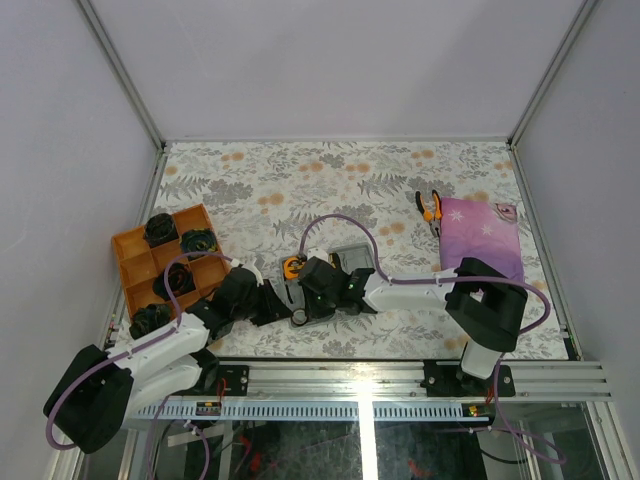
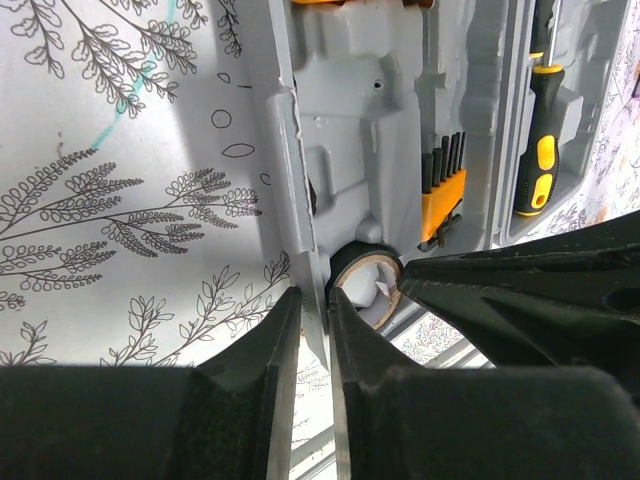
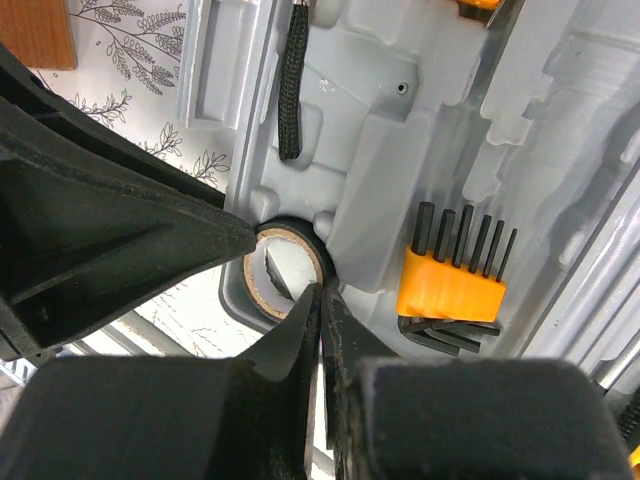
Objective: Sort the tools into containers
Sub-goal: Place the engineering item in the storage box.
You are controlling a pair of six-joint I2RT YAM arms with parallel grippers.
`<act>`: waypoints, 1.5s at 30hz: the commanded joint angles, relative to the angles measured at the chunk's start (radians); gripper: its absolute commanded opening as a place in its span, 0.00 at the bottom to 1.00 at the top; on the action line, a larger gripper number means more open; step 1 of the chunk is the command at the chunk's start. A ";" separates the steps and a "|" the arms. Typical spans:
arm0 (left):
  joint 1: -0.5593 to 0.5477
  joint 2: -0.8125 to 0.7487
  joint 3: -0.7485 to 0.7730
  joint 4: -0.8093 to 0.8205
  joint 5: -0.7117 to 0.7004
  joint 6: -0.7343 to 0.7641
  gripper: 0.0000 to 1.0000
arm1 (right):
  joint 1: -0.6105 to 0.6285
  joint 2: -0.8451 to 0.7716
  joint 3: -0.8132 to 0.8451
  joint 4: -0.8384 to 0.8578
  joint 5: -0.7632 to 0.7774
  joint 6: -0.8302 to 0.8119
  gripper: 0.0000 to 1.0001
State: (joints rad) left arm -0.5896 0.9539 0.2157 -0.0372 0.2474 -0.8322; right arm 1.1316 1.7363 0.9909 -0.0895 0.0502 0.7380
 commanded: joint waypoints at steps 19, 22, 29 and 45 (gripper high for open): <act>-0.029 0.048 -0.016 0.077 -0.025 0.012 0.09 | 0.004 0.118 0.116 -0.187 0.016 -0.028 0.00; -0.029 0.053 -0.017 0.079 -0.026 0.012 0.07 | 0.008 0.129 0.131 -0.211 0.037 -0.032 0.00; -0.030 0.064 -0.012 0.061 -0.044 0.012 0.00 | 0.010 0.137 0.142 -0.214 0.035 -0.035 0.00; -0.164 0.155 0.125 -0.210 -0.253 0.012 0.02 | 0.010 0.142 0.151 -0.213 0.023 -0.029 0.00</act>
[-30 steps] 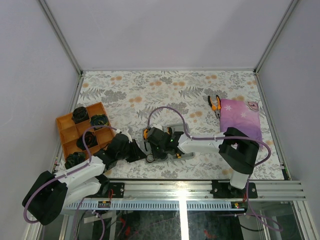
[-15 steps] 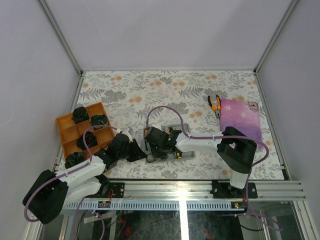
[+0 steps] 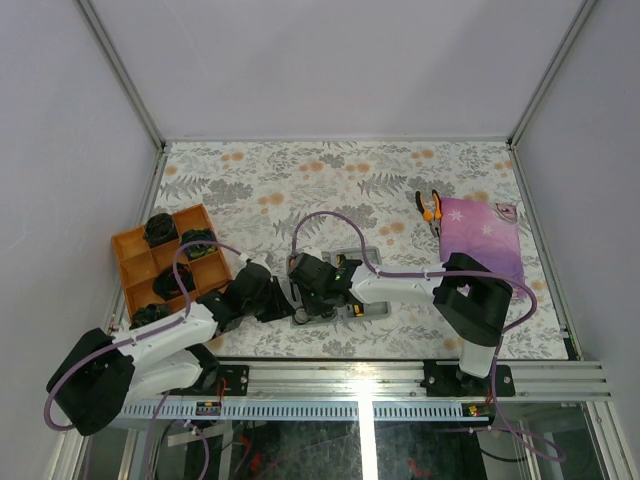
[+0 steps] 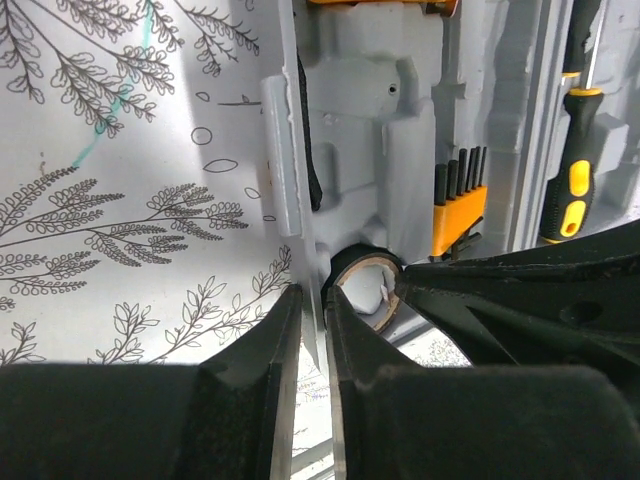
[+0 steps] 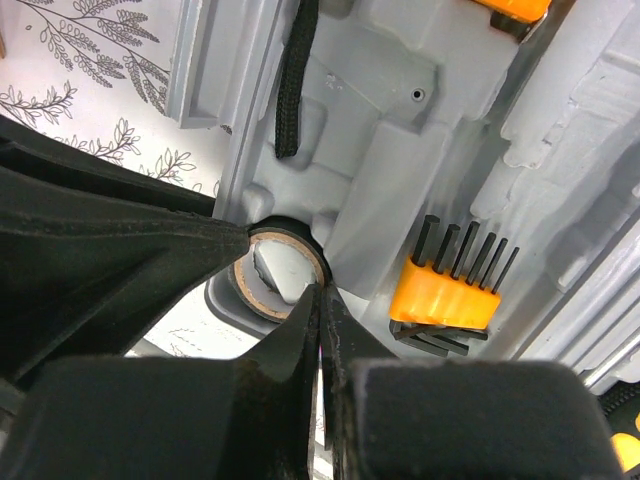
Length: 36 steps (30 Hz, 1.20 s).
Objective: Sort the tools into containers
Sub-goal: Place the engineering item in the storage box.
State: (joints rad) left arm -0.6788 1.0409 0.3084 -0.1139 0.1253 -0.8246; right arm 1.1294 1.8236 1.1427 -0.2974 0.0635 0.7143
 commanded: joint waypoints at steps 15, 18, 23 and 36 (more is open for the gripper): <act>-0.261 0.210 0.136 -0.255 -0.322 -0.117 0.00 | 0.006 0.038 -0.040 0.022 0.006 0.017 0.00; -0.262 0.182 0.132 -0.231 -0.316 -0.117 0.00 | 0.000 0.020 -0.064 0.046 -0.001 0.023 0.00; -0.262 0.108 0.124 -0.207 -0.312 -0.123 0.07 | -0.004 -0.043 -0.110 0.131 -0.023 0.025 0.04; -0.262 0.037 0.126 -0.221 -0.319 -0.131 0.33 | -0.007 -0.253 -0.198 0.211 0.087 0.012 0.23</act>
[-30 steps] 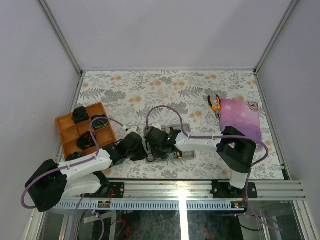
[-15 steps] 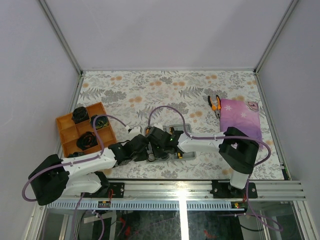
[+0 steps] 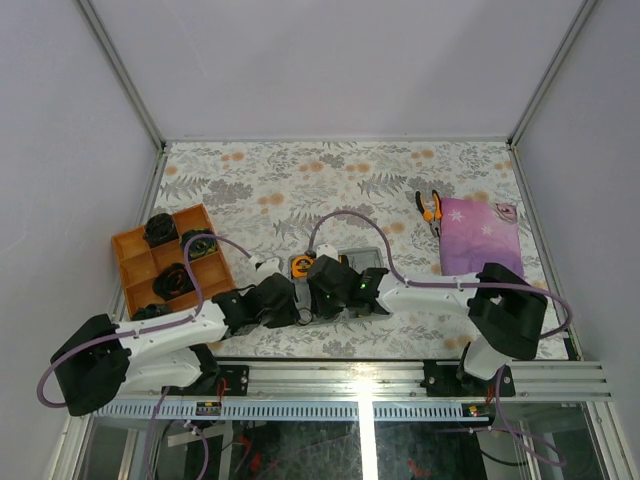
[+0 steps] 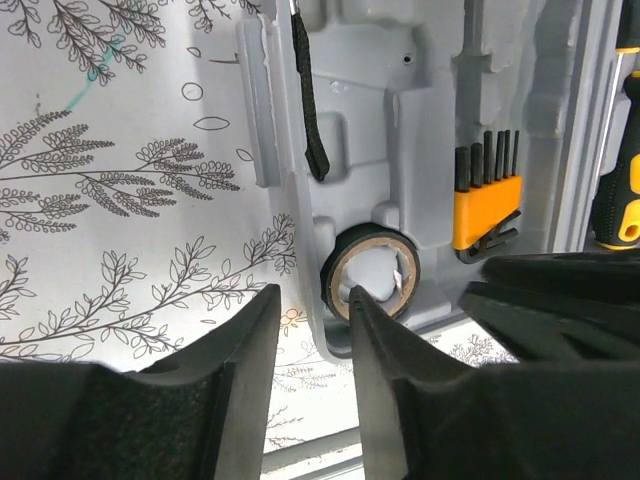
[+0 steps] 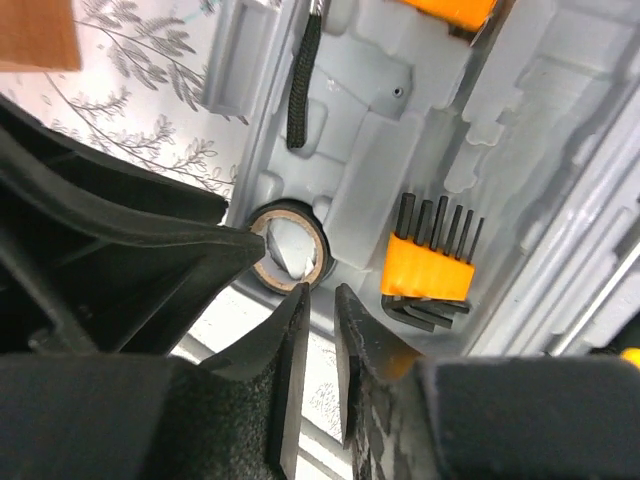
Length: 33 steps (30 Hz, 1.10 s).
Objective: Sort the tools into containers
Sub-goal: Place the engineering item in the storage box, then adjust the storage box at the center of the board.
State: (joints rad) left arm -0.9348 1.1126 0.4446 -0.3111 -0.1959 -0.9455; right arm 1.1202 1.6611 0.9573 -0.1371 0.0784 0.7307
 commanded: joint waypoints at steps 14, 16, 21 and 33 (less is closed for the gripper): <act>-0.002 -0.210 -0.014 -0.048 -0.056 -0.015 0.41 | -0.017 -0.261 -0.105 -0.019 0.242 0.005 0.30; 0.015 -0.233 -0.010 -0.052 -0.052 -0.009 0.42 | -0.045 -0.282 -0.122 -0.027 0.236 0.014 0.30; 0.128 -0.279 -0.013 -0.035 0.032 0.031 0.43 | -0.131 -0.289 -0.146 -0.022 0.136 0.012 0.31; 0.223 -0.309 -0.019 -0.057 0.098 0.081 0.43 | -0.204 -0.163 -0.095 -0.057 0.037 -0.013 0.32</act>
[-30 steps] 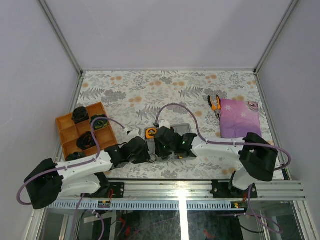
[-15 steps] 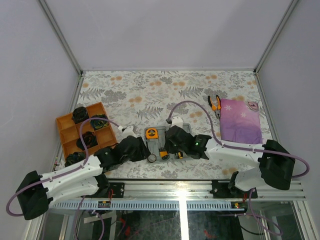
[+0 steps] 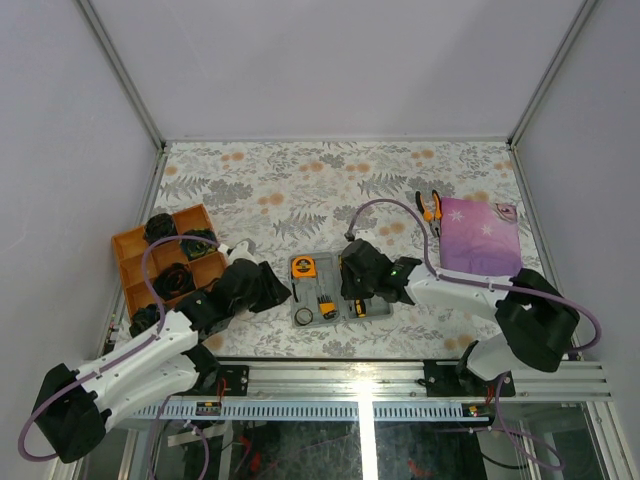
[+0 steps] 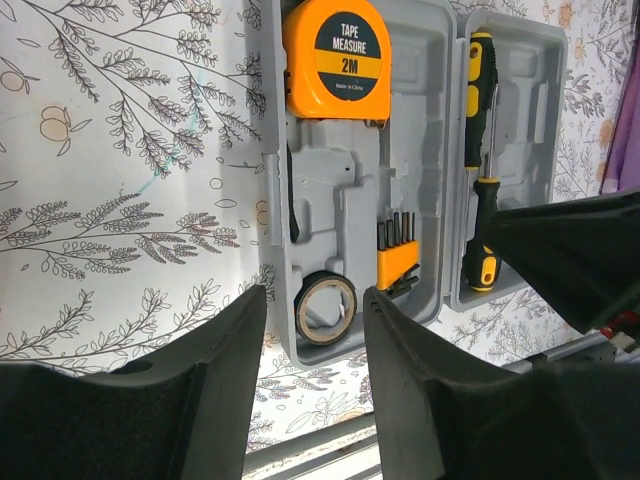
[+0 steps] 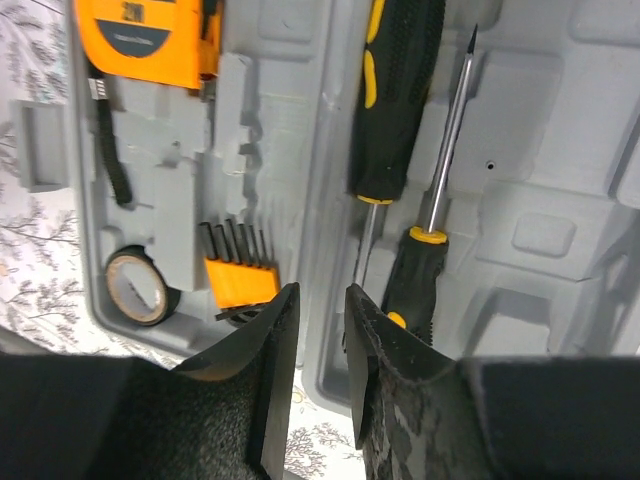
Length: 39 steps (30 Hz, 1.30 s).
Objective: Sort the tools into containers
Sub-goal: Adjust the storage box at the center of the board.
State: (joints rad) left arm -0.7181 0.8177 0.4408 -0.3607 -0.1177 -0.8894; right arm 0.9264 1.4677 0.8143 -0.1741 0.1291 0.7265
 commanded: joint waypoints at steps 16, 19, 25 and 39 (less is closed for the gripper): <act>0.009 -0.007 -0.014 -0.011 0.018 0.036 0.43 | -0.029 0.186 0.128 -0.024 -0.069 -0.133 0.18; 0.009 -0.015 -0.009 -0.019 0.009 0.040 0.43 | -0.039 0.223 0.145 -0.006 -0.090 -0.195 0.17; 0.008 -0.031 0.025 -0.044 -0.016 0.058 0.43 | -0.046 0.203 0.216 -0.037 -0.093 -0.345 0.20; 0.099 -0.013 0.136 -0.028 0.067 0.148 0.48 | -0.205 -0.031 0.262 -0.120 0.104 -0.480 0.39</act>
State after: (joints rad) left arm -0.6815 0.7959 0.5240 -0.4198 -0.1169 -0.7986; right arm 0.8078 1.4925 1.0267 -0.2642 0.1402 0.2859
